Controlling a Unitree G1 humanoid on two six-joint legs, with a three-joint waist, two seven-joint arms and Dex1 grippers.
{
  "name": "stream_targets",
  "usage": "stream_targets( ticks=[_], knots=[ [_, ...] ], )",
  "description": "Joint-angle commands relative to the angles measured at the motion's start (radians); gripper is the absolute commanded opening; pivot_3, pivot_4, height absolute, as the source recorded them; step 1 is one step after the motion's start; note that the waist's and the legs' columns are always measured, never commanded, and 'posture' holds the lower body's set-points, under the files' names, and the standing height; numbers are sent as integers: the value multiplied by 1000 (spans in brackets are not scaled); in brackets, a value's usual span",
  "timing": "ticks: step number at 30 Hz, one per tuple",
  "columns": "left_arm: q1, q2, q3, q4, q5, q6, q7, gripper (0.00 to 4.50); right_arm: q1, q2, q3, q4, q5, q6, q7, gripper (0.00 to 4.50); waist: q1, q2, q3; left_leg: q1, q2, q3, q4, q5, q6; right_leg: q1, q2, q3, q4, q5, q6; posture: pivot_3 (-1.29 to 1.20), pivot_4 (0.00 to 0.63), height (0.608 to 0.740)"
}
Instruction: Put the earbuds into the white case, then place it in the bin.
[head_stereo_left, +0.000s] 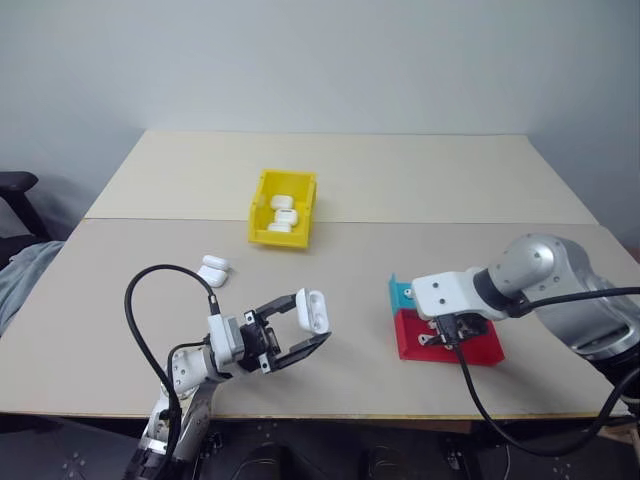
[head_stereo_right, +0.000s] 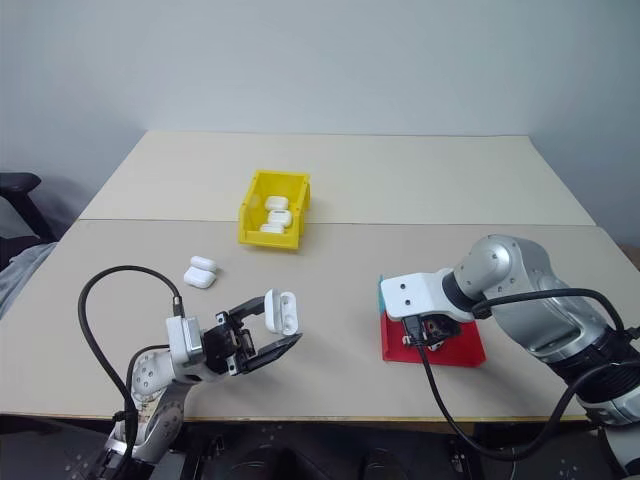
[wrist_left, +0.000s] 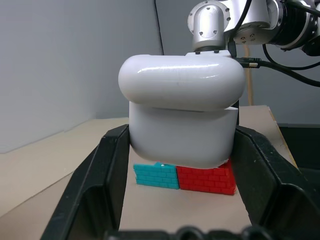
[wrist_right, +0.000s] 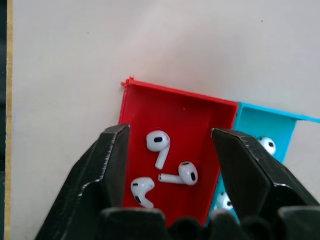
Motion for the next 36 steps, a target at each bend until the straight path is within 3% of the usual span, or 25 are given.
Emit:
stream_targets(
  ticks=[1,2,5,36],
  knots=[
    [17,-12,19,-44,-45,-13,-29,2722,-18,5,16,-2,-34,14,17,3275,1,0,0,0,0,0,0,0,0,0,0,0,0,0,0,0,150,740],
    [21,-14,21,-42,-51,-18,-41,2722,-17,9,21,3,-42,16,15,3275,0,0,0,0,0,0,0,0,0,0,0,0,0,0,0,0,150,740],
    [36,-15,24,-46,-56,-18,-62,2722,-4,17,31,20,-71,5,-1,2666,-1,0,0,0,0,0,0,0,0,0,0,0,0,0,0,0,150,740],
    [48,3,33,-87,-9,32,-46,2722,53,77,39,129,-179,-129,-38,2666,-1,0,0,0,0,0,0,0,0,0,0,0,0,0,0,0,150,740]
  ],
)
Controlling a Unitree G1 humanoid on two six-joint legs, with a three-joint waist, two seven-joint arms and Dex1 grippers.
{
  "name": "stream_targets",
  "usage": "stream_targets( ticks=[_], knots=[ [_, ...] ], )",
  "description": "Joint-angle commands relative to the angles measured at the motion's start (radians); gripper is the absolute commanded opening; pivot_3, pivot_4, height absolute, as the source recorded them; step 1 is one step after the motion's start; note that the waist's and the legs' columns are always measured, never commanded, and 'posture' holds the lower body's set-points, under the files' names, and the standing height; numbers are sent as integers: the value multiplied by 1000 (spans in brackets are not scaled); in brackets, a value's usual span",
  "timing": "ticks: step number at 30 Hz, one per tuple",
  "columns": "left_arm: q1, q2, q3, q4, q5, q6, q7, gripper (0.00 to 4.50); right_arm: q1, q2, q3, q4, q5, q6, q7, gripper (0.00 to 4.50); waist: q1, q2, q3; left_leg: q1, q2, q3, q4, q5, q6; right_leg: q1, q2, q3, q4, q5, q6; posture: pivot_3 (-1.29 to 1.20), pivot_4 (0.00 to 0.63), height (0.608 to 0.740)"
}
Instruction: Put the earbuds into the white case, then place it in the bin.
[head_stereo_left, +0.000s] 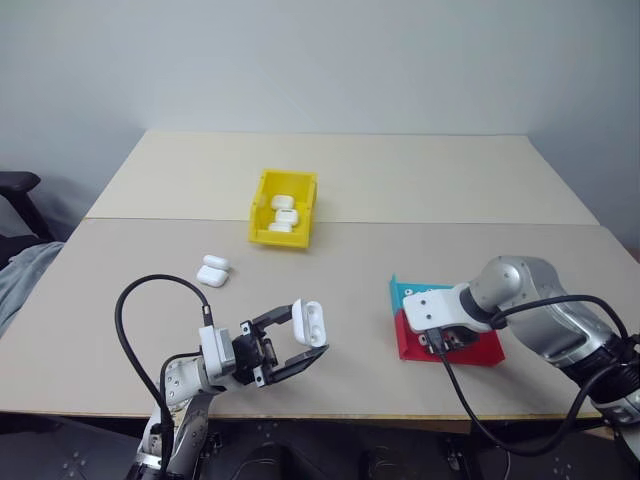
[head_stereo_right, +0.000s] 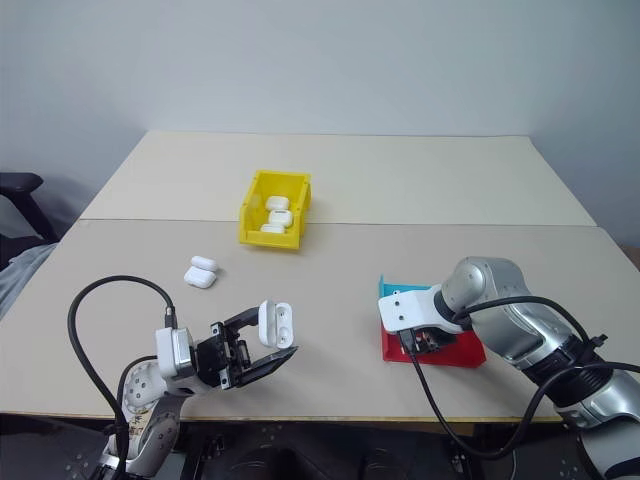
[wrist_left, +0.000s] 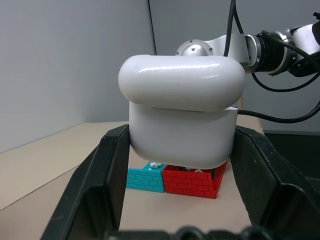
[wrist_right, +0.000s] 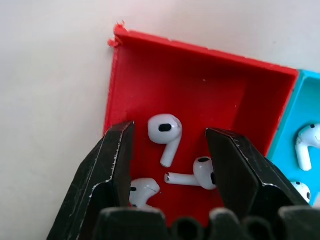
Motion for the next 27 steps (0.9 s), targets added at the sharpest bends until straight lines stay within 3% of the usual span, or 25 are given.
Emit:
stream_targets(
  ticks=[1,6,9,23,25,27],
  knots=[
    [5,2,6,-44,7,5,11,2722,5,-2,-21,-4,-4,-33,9,2666,0,0,0,0,0,0,0,0,0,0,0,0,0,0,0,0,150,740],
    [3,-1,8,-43,15,7,17,2722,11,-1,-21,7,-15,-53,2,2666,0,0,0,0,0,0,0,0,0,0,0,0,0,0,0,0,150,740],
    [2,-1,8,-46,20,11,20,2722,13,0,-26,9,-13,-51,0,1831,0,0,0,0,0,0,0,0,0,0,0,0,0,0,0,0,150,740],
    [-9,-7,5,-44,27,9,25,2722,8,1,-24,17,-12,-77,9,1831,0,0,0,0,0,0,0,0,0,0,0,0,0,0,0,0,150,740],
    [-8,-6,5,-45,27,10,27,2722,11,2,-25,16,-14,-74,6,1459,0,0,0,0,0,0,0,0,0,0,0,0,0,0,0,0,150,740],
    [-7,-5,6,-48,27,12,29,2722,13,2,-26,14,-14,-75,5,1459,0,0,0,0,0,0,0,0,0,0,0,0,0,0,0,0,150,740]
  ],
)
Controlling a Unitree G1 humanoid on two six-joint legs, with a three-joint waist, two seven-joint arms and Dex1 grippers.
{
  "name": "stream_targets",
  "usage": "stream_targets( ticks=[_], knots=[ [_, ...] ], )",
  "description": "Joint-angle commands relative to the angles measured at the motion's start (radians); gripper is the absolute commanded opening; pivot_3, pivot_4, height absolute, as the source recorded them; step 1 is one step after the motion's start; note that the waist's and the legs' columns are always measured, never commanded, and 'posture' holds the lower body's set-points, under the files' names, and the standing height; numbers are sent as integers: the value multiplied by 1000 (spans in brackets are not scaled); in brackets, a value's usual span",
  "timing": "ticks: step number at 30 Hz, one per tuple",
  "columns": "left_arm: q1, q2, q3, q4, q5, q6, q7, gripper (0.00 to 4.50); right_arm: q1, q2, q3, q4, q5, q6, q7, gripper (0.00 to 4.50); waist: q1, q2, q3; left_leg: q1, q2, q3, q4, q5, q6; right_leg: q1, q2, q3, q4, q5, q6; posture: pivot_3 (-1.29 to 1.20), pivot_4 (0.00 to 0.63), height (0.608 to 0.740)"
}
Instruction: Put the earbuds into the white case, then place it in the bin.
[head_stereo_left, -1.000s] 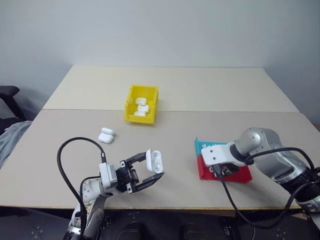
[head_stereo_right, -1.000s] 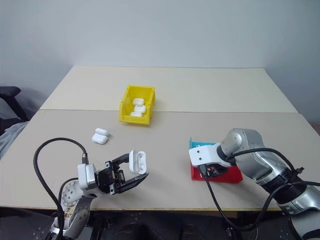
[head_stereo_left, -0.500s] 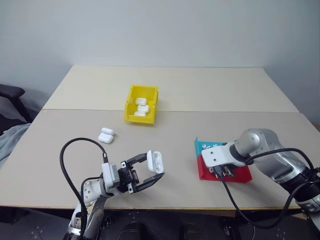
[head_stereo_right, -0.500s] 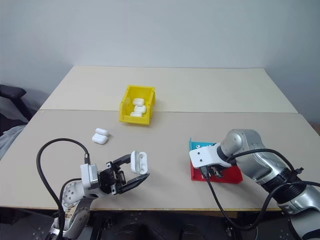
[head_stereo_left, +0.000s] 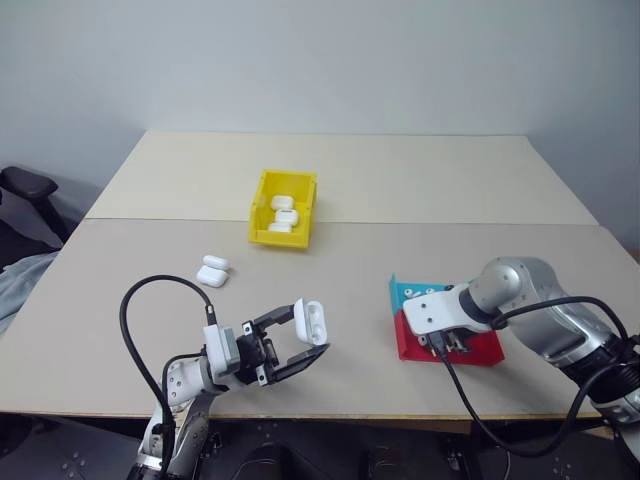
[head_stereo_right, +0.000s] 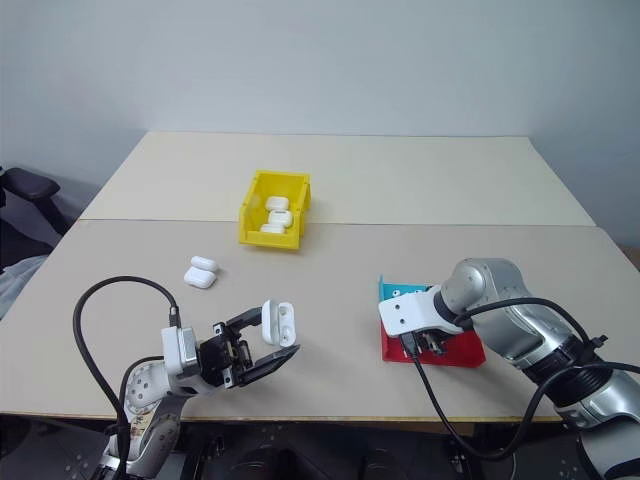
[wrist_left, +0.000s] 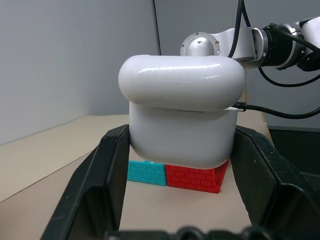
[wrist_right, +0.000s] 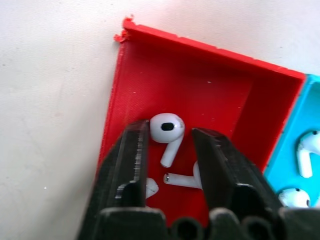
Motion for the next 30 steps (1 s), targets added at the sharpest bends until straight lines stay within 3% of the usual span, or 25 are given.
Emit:
stream_targets(
  ticks=[1,6,10,19,22,26,30],
  knots=[
    [-8,0,6,-46,4,-7,6,2722,9,1,-24,-6,-10,-11,1,1459,0,0,0,0,0,0,0,0,0,0,0,0,0,0,0,0,150,740],
    [-6,2,6,-50,8,-3,13,2722,12,2,-24,-6,-8,-9,0,1459,0,0,0,0,0,0,0,0,0,0,0,0,0,0,0,0,150,740],
    [-8,4,6,-50,9,-1,15,2722,15,5,-25,-9,-13,-7,-8,681,0,0,0,0,0,0,0,0,0,0,0,0,0,0,0,0,150,740],
    [-27,3,2,-64,-1,14,22,2722,26,4,-65,-47,9,36,-18,681,0,0,0,0,0,0,0,0,0,0,0,0,0,0,0,0,150,740],
    [-62,0,2,-114,-49,50,26,2722,29,-3,-190,-136,116,146,-8,681,2,0,0,0,0,0,0,0,0,0,0,0,0,0,0,0,150,740],
    [-125,-3,7,-180,-99,120,44,2722,10,19,-450,-252,336,337,-35,681,3,0,0,-1,0,-3,0,0,0,0,0,0,0,0,0,0,150,740],
    [-192,16,6,-226,-118,195,57,2722,-12,131,-740,-307,586,447,-116,681,3,0,0,0,0,-4,0,0,0,1,0,-1,0,0,0,0,150,740]
  ],
)
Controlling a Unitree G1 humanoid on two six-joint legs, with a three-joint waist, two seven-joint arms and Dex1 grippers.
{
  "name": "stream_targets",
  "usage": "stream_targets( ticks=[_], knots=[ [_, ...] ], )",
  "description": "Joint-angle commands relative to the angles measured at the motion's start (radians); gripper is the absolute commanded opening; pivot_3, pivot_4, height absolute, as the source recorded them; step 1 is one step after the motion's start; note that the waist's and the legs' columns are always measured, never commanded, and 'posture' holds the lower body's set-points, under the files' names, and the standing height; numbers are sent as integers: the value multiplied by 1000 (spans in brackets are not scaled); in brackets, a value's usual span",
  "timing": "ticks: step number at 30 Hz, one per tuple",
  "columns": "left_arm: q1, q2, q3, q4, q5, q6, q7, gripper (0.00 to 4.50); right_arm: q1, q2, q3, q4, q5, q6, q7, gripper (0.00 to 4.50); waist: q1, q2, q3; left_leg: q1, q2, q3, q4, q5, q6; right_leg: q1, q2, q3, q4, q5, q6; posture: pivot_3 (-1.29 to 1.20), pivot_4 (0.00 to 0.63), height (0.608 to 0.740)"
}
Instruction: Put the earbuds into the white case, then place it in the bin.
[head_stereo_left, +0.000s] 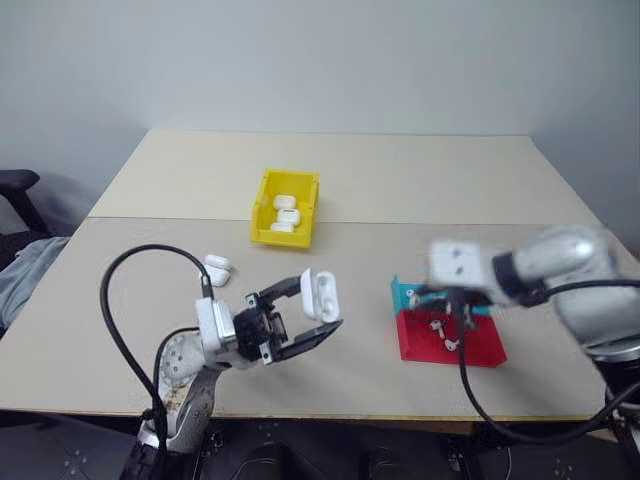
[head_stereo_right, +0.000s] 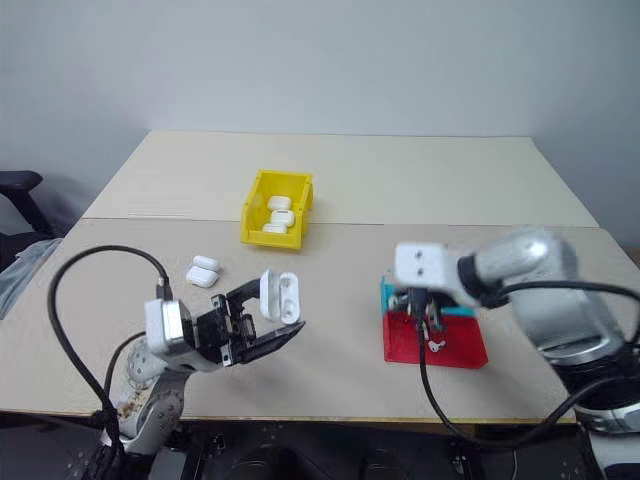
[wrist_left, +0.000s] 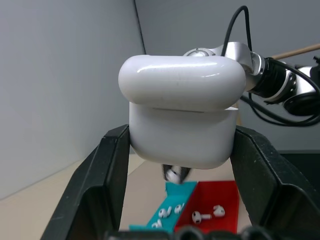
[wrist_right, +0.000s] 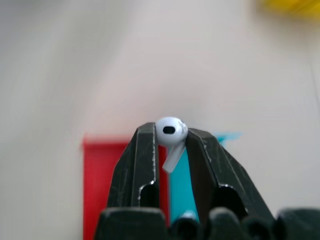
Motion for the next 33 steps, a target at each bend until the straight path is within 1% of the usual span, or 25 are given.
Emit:
stream_targets(
  ticks=[1,4,6,10,12,16,20,25,28,33],
  knots=[
    [-57,24,5,-87,-31,95,36,2722,-9,97,-264,-69,226,63,-86,681,0,0,0,0,0,0,0,0,0,0,0,0,0,0,0,0,150,740],
    [-111,51,-5,-134,-30,219,94,2722,14,198,-392,-100,360,21,-165,681,0,0,0,0,0,0,0,0,0,0,0,0,0,0,0,0,150,740],
    [-146,46,-13,-152,-36,278,131,2722,26,257,-433,-113,449,5,-202,681,0,0,0,0,0,0,0,0,0,0,0,0,0,0,0,0,150,740],
    [-177,44,-25,-178,-39,349,151,2722,53,323,-405,-130,545,-75,-222,681,-2,0,0,0,-1,0,0,0,0,0,0,1,0,0,1,0,150,740],
    [-176,26,-28,-173,-40,338,141,2722,55,349,-370,-126,578,-112,-224,681,-5,0,0,0,-1,0,0,0,0,0,1,1,0,0,1,0,150,740],
    [-173,6,-22,-168,-42,331,127,2722,44,380,-301,-104,591,-202,-217,681,-4,0,0,0,0,0,0,0,0,0,1,1,1,0,1,0,150,740],
    [-169,-11,-25,-164,-39,320,119,2722,14,399,-255,-71,630,-244,-220,681,-3,0,0,0,-1,0,0,0,0,0,1,1,0,0,1,0,150,740],
    [-158,-22,-34,-172,-32,322,118,2722,13,384,-198,-34,621,-295,-188,681,-2,0,0,0,-1,0,0,0,0,0,1,1,0,0,1,0,150,740],
    [-153,-24,-34,-177,-32,321,113,2722,31,371,-159,-17,577,-347,-169,681,-2,0,0,0,-1,1,0,0,0,0,1,1,0,0,1,0,150,740],
    [-153,-24,-38,-180,-27,324,111,2722,53,353,-134,4,550,-403,-160,681,-1,0,0,0,-1,1,0,0,0,0,1,1,0,0,1,0,150,740]
  ],
)
